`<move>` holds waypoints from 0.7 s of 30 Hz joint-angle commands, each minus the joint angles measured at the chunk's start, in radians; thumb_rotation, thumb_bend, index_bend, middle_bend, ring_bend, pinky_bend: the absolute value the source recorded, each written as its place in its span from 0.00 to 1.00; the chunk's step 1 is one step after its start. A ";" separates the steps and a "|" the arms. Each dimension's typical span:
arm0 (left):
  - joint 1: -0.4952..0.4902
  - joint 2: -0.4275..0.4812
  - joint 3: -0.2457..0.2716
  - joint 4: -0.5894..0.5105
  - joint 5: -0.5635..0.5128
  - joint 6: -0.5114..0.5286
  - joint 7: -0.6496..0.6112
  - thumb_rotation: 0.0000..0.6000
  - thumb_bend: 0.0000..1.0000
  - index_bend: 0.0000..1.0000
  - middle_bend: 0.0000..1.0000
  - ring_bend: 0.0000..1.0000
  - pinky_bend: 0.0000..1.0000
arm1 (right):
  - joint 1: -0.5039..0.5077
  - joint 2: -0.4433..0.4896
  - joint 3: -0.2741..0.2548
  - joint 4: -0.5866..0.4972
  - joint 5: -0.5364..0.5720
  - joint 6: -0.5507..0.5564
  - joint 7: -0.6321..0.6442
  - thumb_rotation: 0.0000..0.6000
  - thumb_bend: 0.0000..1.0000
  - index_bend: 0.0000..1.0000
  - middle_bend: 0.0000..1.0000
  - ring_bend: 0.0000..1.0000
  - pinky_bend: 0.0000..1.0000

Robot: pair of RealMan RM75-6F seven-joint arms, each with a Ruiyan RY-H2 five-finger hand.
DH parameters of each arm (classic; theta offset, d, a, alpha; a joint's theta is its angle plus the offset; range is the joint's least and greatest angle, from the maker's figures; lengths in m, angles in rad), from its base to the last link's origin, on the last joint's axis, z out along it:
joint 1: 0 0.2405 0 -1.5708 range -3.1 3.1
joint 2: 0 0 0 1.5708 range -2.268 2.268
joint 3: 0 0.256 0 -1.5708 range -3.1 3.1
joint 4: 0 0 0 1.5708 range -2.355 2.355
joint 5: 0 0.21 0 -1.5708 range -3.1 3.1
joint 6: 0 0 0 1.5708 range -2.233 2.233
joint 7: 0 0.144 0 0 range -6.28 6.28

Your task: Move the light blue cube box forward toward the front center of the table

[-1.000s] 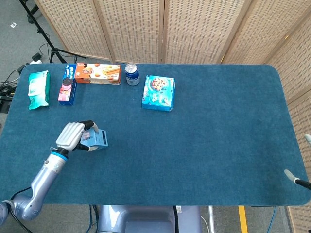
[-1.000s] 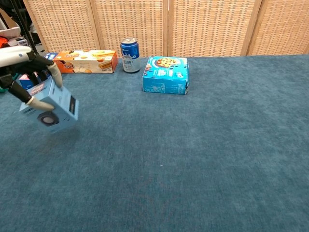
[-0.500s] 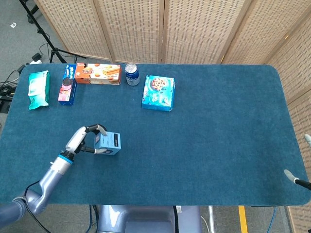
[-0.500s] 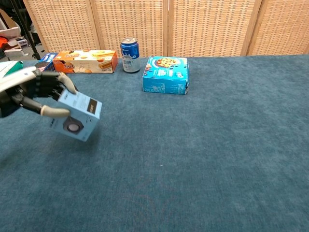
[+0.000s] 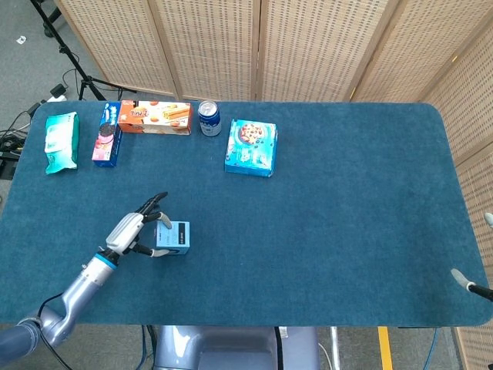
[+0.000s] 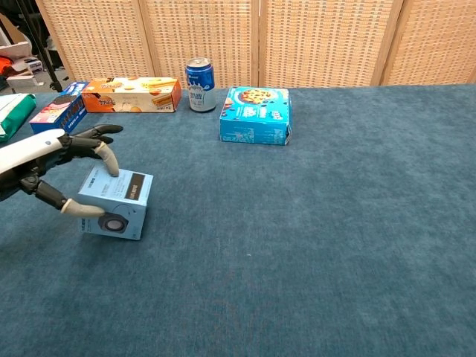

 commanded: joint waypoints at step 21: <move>-0.070 0.331 -0.077 -0.709 -0.338 -0.224 1.007 1.00 0.03 0.14 0.00 0.00 0.00 | -0.013 0.009 -0.001 0.007 -0.007 0.019 0.036 1.00 0.00 0.00 0.00 0.00 0.00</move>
